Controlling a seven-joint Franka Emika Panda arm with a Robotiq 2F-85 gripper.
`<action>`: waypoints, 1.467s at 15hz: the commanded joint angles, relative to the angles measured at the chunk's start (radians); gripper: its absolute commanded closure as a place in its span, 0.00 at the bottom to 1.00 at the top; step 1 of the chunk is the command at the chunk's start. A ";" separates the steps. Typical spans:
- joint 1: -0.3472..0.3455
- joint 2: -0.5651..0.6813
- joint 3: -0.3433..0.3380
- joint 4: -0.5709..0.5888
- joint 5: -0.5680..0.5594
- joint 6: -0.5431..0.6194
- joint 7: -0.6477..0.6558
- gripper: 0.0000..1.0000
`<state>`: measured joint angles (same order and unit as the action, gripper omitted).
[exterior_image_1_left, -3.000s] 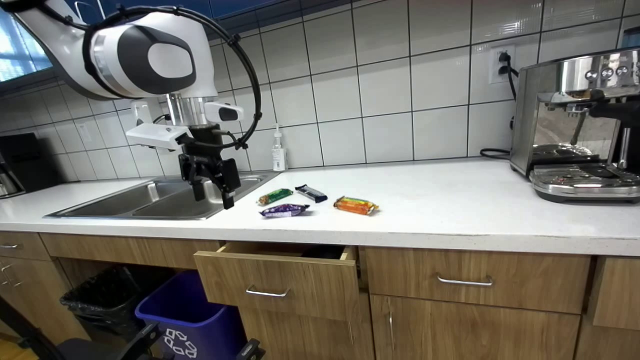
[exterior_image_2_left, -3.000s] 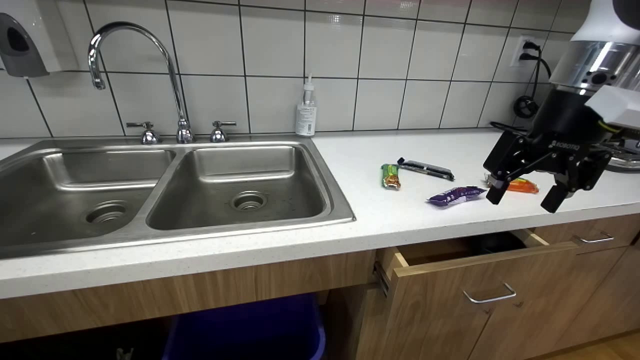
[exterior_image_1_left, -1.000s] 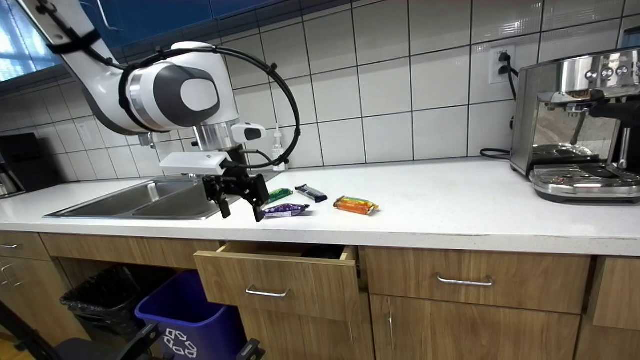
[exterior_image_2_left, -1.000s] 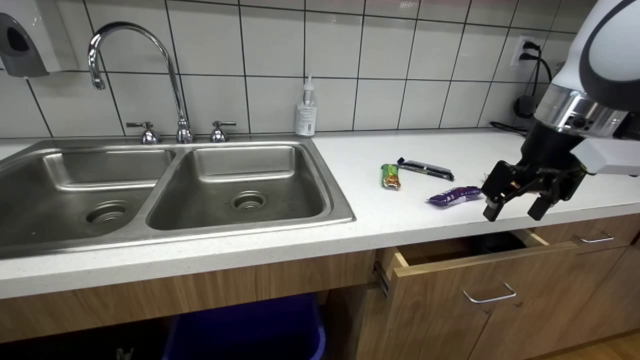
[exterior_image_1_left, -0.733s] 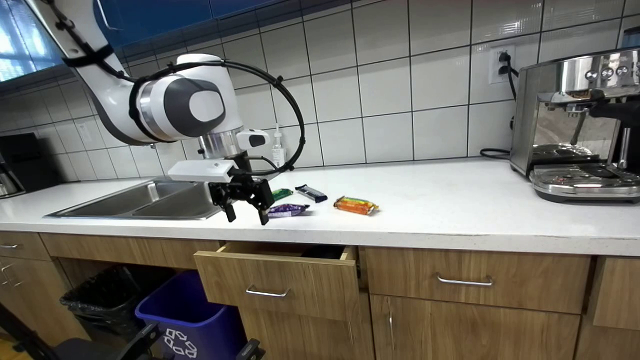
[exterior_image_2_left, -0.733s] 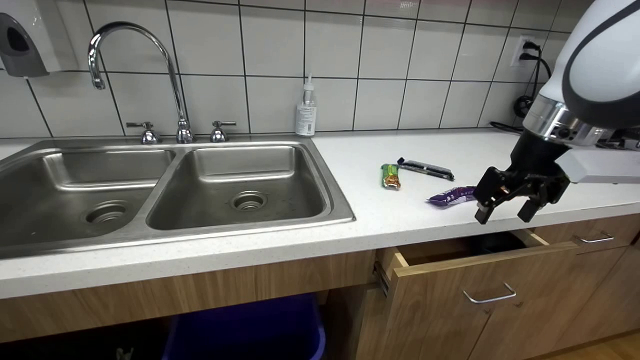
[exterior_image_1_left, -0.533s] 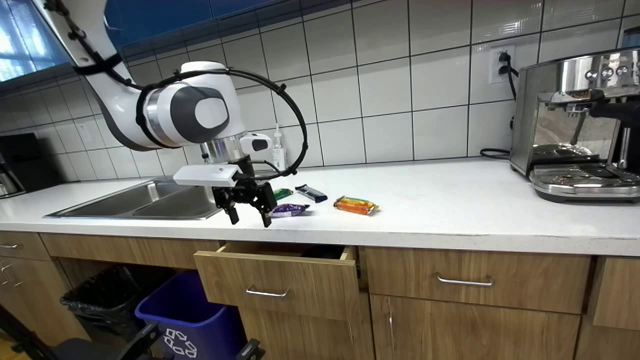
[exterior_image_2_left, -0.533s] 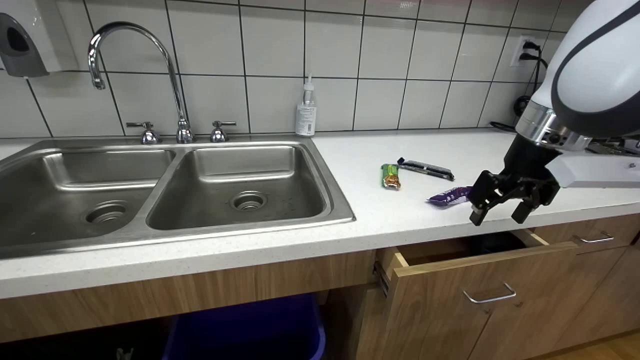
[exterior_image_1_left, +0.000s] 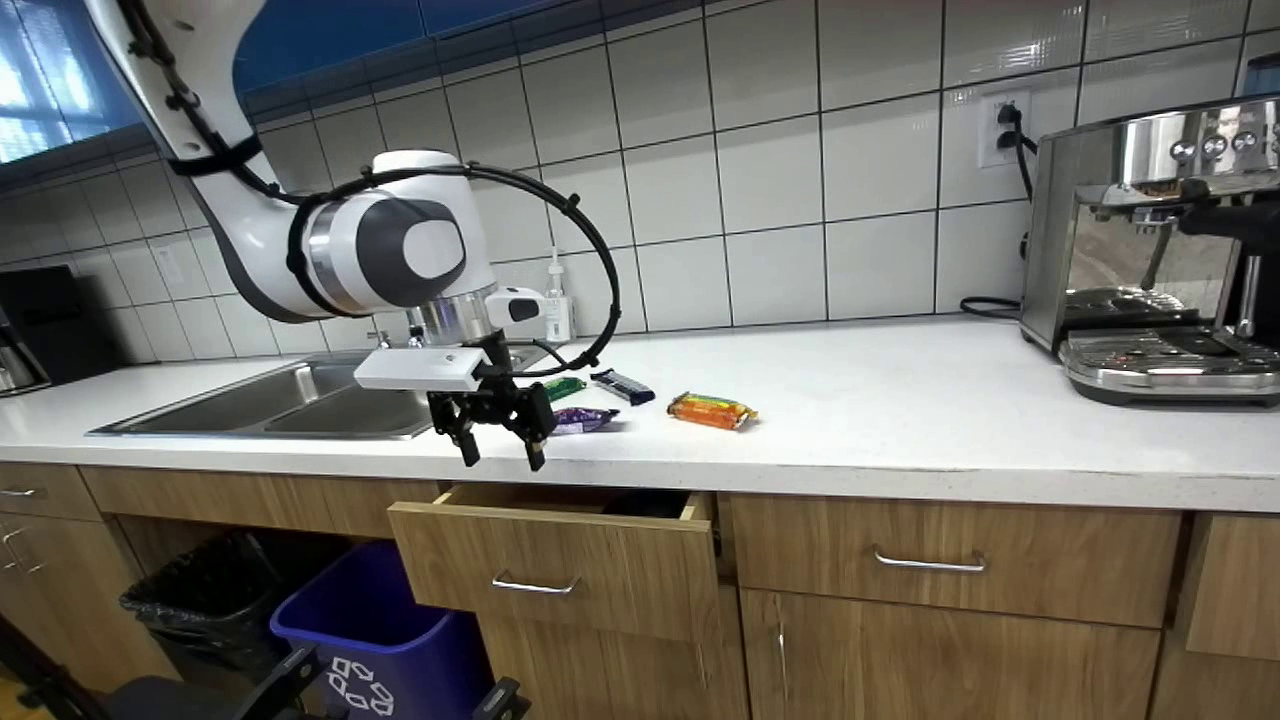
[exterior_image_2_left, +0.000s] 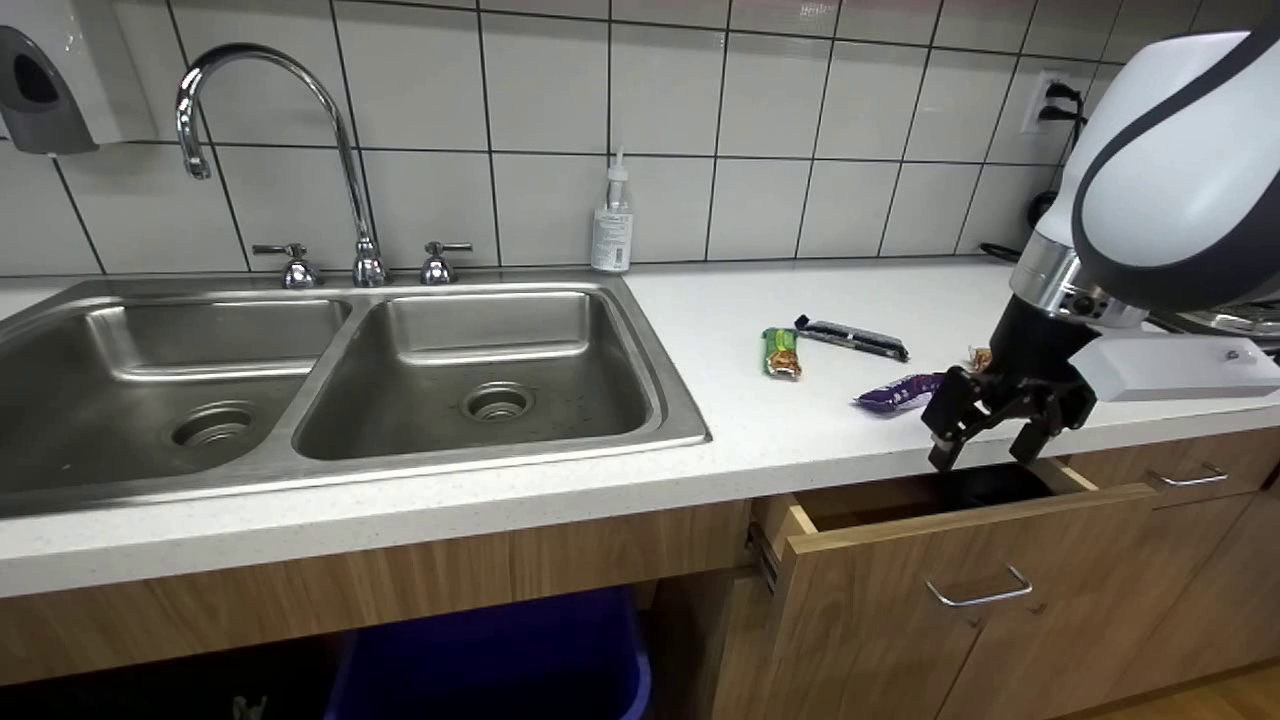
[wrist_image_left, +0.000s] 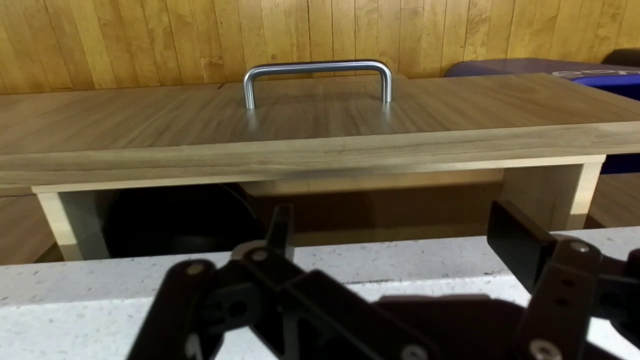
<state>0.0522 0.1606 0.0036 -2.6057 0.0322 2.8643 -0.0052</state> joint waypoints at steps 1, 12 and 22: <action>-0.007 0.032 -0.001 0.019 -0.047 0.011 -0.010 0.00; 0.011 0.142 -0.024 0.071 -0.145 0.071 0.003 0.00; 0.024 0.256 -0.027 0.142 -0.123 0.154 0.008 0.00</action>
<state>0.0643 0.3758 -0.0120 -2.5017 -0.0900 2.9945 -0.0047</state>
